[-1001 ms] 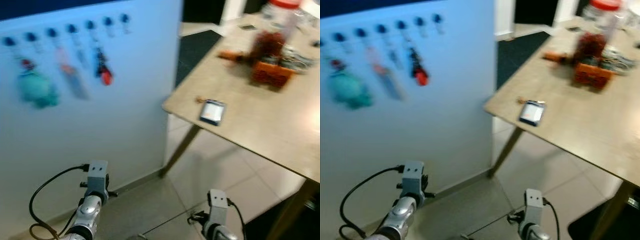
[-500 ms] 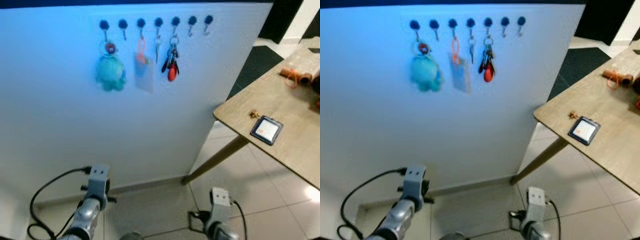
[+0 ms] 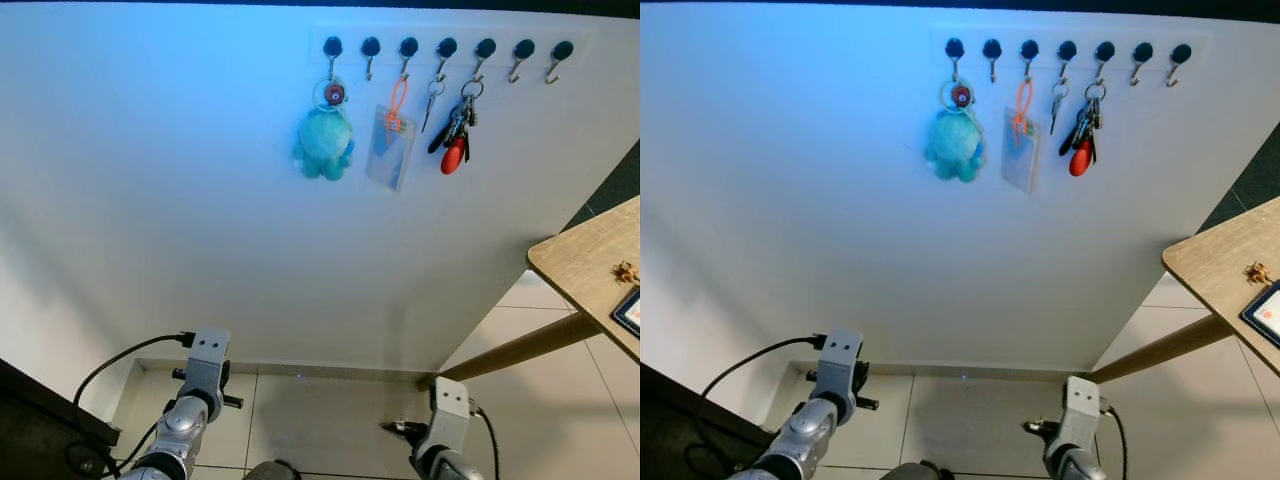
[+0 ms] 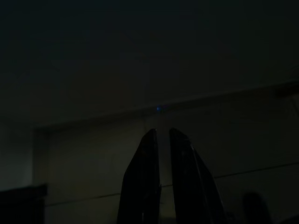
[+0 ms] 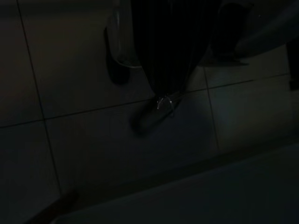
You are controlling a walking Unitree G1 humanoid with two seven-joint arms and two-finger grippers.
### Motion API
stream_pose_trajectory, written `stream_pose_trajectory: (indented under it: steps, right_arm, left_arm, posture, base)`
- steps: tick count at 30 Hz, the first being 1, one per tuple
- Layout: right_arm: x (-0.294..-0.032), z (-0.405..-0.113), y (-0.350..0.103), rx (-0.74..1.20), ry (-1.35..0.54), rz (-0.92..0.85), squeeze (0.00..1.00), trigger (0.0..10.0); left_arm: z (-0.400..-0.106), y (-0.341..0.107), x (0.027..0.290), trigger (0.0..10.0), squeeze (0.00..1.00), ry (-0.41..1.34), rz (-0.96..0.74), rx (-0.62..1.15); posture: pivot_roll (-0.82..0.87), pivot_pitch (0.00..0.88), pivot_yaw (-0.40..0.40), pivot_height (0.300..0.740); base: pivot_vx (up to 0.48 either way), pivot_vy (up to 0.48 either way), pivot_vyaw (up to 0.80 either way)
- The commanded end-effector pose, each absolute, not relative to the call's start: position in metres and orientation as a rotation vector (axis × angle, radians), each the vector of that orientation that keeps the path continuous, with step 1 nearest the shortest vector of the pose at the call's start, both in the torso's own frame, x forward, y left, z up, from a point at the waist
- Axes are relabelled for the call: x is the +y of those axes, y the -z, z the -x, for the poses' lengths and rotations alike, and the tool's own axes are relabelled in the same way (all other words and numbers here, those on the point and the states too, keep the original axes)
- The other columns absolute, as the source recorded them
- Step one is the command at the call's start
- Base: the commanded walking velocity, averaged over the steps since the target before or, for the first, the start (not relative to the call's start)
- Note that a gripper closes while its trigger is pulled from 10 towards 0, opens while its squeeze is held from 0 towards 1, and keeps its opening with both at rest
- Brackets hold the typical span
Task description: Hang keys on a hook
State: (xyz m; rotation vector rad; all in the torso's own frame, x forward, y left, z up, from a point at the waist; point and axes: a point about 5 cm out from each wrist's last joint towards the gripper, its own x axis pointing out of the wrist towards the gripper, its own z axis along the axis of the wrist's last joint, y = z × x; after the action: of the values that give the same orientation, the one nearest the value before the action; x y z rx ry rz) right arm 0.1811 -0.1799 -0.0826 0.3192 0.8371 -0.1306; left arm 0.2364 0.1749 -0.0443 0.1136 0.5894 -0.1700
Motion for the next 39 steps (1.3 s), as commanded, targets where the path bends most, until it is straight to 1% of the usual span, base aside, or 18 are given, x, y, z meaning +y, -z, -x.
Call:
stream_pose_trajectory:
  steps: [1, 4, 11, 14, 17, 32, 34, 39]
  right_arm:
    - [-0.181, -0.177, 0.085, 0.849, 0.139, -0.321, 0.00, 10.0]
    - [-0.181, -0.177, 0.085, 0.849, 0.140, -0.321, 0.00, 10.0]
    - [-0.180, -0.175, 0.085, 0.849, 0.144, -0.326, 0.00, 10.0]
    - [-0.180, -0.175, 0.085, 0.849, 0.143, -0.327, 0.00, 10.0]
    - [-0.180, -0.175, 0.085, 0.847, 0.142, -0.328, 0.00, 10.0]
    - [-0.182, -0.180, 0.083, 0.836, 0.134, -0.325, 0.00, 10.0]
    - [-0.182, -0.180, 0.083, 0.833, 0.131, -0.324, 0.00, 10.0]
    - [-0.181, -0.180, 0.083, 0.832, 0.130, -0.325, 0.00, 10.0]
  left_arm:
    - [-0.238, 0.043, 0.171, 10.0, 0.00, 0.190, -0.102, 0.579]
    - [-0.239, 0.042, 0.170, 10.0, 0.00, 0.196, -0.104, 0.570]
    - [-0.239, 0.043, 0.170, 10.0, 0.00, 0.178, -0.108, 0.586]
    - [-0.240, 0.042, 0.174, 10.0, 0.00, 0.123, -0.063, 0.584]
    - [-0.241, 0.043, 0.179, 10.0, 0.00, 0.076, -0.076, 0.602]
    - [-0.240, 0.044, 0.177, 10.0, 0.00, 0.083, -0.073, 0.613]
    - [-0.238, 0.046, 0.174, 10.0, 0.00, 0.106, -0.048, 0.627]
    - [-0.237, 0.046, 0.176, 10.0, 0.00, 0.106, -0.066, 0.630]
  posture:
    - [0.05, 0.039, -0.013, 0.740]
    - [0.05, 0.037, -0.013, 0.740]
    - [0.05, 0.031, -0.010, 0.740]
    - [0.05, 0.029, -0.010, 0.740]
    - [0.05, 0.028, -0.011, 0.740]
    - [0.04, 0.023, -0.018, 0.740]
    - [0.04, 0.024, -0.018, 0.740]
    - [0.04, 0.025, -0.018, 0.740]
  base:
    - [0.000, 0.000, 0.00]
    - [0.000, 0.000, 0.00]
    - [0.000, -0.480, 0.00]
    - [0.000, 0.000, 0.00]
    - [0.000, 0.000, 0.00]
    - [0.000, 0.000, 0.00]
    - [0.000, 0.300, 0.00]
    - [0.000, 0.480, 0.00]
